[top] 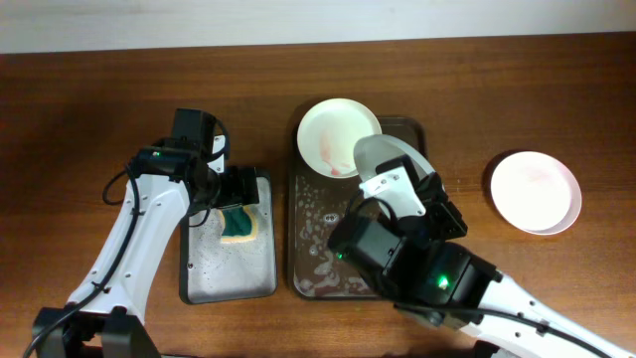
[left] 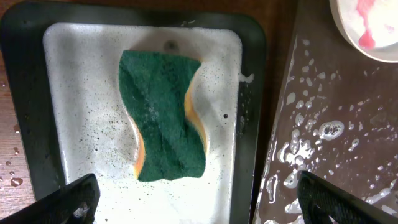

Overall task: Clean dirty plates on tray and stack at the side
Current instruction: 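Carry the pale plate right and lower it onto the plate at the side, then release the plate and move the right gripper back to the brown tray's plate, then grasp the green-yellow sponge on the metal tray with the left gripper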

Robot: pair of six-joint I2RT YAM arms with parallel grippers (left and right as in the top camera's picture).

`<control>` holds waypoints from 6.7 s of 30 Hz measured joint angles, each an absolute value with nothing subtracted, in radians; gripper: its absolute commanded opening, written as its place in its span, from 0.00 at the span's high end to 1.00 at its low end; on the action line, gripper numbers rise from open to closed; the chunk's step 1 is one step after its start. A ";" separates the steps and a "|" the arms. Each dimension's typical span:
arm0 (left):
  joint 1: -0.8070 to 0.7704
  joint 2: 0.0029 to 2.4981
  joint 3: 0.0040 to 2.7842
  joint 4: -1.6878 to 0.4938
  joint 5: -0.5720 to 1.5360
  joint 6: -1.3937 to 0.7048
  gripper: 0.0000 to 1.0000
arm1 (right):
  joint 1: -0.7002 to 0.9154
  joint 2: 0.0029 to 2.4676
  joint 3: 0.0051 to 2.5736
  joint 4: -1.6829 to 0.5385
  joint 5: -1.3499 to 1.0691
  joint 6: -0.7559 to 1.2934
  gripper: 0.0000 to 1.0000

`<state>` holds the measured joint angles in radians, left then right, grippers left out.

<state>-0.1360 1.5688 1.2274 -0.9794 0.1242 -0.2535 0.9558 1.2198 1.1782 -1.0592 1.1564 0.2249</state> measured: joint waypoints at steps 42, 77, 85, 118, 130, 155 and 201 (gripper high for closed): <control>-0.136 1.569 1.227 -0.981 0.124 -0.253 0.01 | 0.906 1.222 1.197 -1.151 1.018 0.269 0.96; -0.136 1.569 1.227 -0.982 0.124 -0.253 0.01 | -0.681 1.681 1.206 -0.791 -0.050 0.366 0.50; -0.136 1.569 1.227 -0.982 0.125 -0.253 0.00 | -0.482 1.491 1.293 -0.825 -0.297 0.252 0.50; -0.136 1.569 1.227 -0.981 0.124 -0.253 0.01 | 0.201 1.660 1.299 -0.994 -0.138 0.461 0.96; -0.136 1.569 1.227 -0.982 0.125 -0.253 0.01 | 0.223 1.744 1.208 -0.471 -0.142 0.089 0.63; -0.136 1.569 1.227 -0.982 0.125 -0.253 0.01 | 0.223 1.892 1.224 -0.955 -0.222 0.502 0.71; -0.181 1.704 1.198 -0.955 -0.028 -0.382 0.26 | 0.295 1.190 1.316 -1.148 -0.049 0.250 0.07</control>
<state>-0.1814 1.7039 1.1984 -0.9554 -0.0284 -0.3824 0.2955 1.1904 1.3163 -1.1484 -0.0486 0.2497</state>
